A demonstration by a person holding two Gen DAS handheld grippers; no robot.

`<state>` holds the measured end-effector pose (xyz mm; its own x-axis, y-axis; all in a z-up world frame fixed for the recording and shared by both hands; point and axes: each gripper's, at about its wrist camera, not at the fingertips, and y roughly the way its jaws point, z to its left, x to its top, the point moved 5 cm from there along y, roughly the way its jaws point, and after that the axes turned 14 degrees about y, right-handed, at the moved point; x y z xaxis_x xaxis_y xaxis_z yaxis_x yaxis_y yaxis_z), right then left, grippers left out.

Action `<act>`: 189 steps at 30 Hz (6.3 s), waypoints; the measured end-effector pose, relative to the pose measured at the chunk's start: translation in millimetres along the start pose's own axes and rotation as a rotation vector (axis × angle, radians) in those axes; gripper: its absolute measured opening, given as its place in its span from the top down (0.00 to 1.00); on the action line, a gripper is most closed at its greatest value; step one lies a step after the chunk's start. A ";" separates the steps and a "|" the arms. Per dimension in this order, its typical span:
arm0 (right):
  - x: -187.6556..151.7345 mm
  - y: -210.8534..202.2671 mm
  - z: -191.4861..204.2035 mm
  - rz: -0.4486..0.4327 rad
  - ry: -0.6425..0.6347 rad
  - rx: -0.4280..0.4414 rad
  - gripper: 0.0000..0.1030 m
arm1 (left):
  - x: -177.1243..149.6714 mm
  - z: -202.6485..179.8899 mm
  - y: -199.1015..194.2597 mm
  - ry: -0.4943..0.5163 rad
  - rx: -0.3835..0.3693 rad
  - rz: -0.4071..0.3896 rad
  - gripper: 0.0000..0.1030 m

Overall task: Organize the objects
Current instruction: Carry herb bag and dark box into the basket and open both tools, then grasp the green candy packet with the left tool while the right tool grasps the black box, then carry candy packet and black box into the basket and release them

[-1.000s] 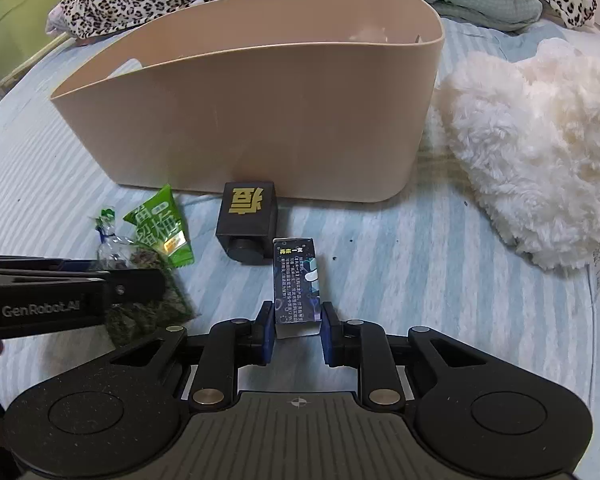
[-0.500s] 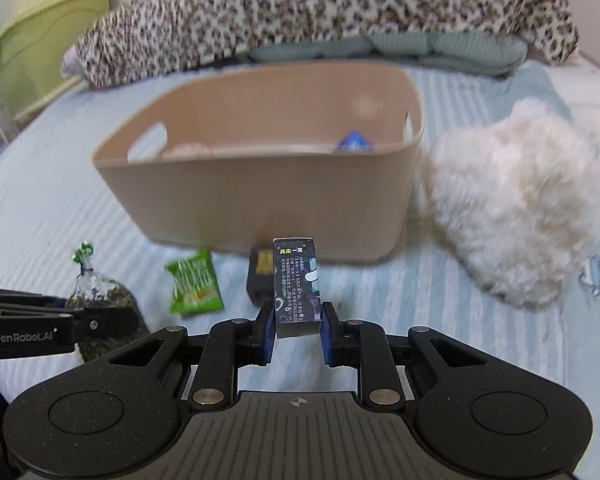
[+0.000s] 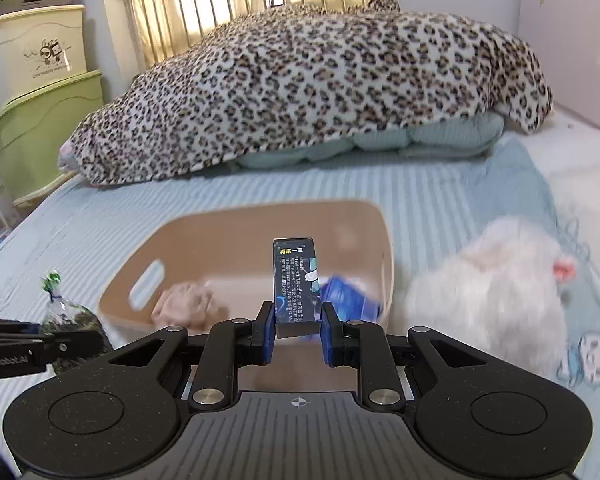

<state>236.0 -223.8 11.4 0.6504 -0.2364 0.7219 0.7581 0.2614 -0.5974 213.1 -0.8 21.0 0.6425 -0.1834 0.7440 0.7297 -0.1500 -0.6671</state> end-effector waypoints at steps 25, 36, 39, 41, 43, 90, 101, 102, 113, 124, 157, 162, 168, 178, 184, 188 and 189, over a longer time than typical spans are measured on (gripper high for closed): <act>3.9 71.8 -2.2 0.051 -0.059 -0.122 0.38 | 21.9 21.4 97.8 0.141 0.208 0.081 0.28; -9.9 13.9 -1.4 0.038 -0.043 -0.107 0.04 | 13.3 10.3 41.4 0.153 0.151 0.037 0.12; -20.6 3.1 -4.9 0.046 -0.031 -0.109 0.02 | 4.5 8.7 30.6 0.156 0.139 0.040 0.12; -29.2 -0.1 -7.5 0.064 -0.029 -0.116 0.02 | -3.8 7.4 25.5 0.161 0.133 0.049 0.12; -38.0 0.0 -9.3 0.085 -0.032 -0.124 0.02 | -12.4 6.0 24.5 0.168 0.126 0.065 0.12; -112.1 93.4 -6.9 0.280 -0.174 -0.103 0.55 | -76.7 -28.5 112.9 0.105 -0.115 0.229 0.74; -110.1 73.4 -9.2 0.295 -0.138 -0.119 0.72 | -78.4 -25.5 94.9 0.131 -0.103 0.219 0.82; -109.0 69.3 -11.2 0.295 -0.123 -0.113 0.72 | -79.6 -25.9 91.6 0.138 -0.096 0.214 0.82; -85.9 11.2 -7.8 0.174 -0.109 -0.059 0.72 | -76.4 -19.7 50.4 0.159 -0.093 0.161 0.83; -57.4 -31.2 0.2 0.041 -0.083 -0.019 0.72 | -35.8 -3.9 -1.3 0.162 -0.045 0.011 0.83; 3.4 92.5 8.9 0.128 -0.116 -0.096 0.71 | 21.6 4.7 133.5 0.158 0.119 0.216 0.74; -3.5 100.7 7.1 0.177 -0.108 -0.112 0.57 | 23.8 2.3 129.8 0.185 0.164 0.227 0.33; 3.3 82.2 9.3 0.144 -0.095 -0.103 0.35 | 29.2 4.5 115.4 0.160 0.145 0.210 0.30; 3.5 31.1 18.2 0.088 -0.120 -0.104 0.17 | 28.8 7.0 54.2 0.130 0.156 0.121 0.28; -10.2 -1.7 19.0 0.059 -0.115 -0.093 0.10 | 20.6 6.9 10.4 0.117 0.154 0.060 0.22; -23.2 -18.4 17.2 0.052 -0.086 -0.071 0.10 | 12.4 4.3 -13.1 0.121 0.160 0.038 0.21; -26.3 -21.8 17.1 0.049 -0.086 -0.070 0.10 | 10.5 4.3 -17.9 0.119 0.163 0.034 0.21</act>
<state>201.5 -207.3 11.4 0.6827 -0.1427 0.7166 0.7288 0.2041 -0.6536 207.8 4.1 40.9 0.6420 -0.3011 0.7052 0.7427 0.0154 -0.6695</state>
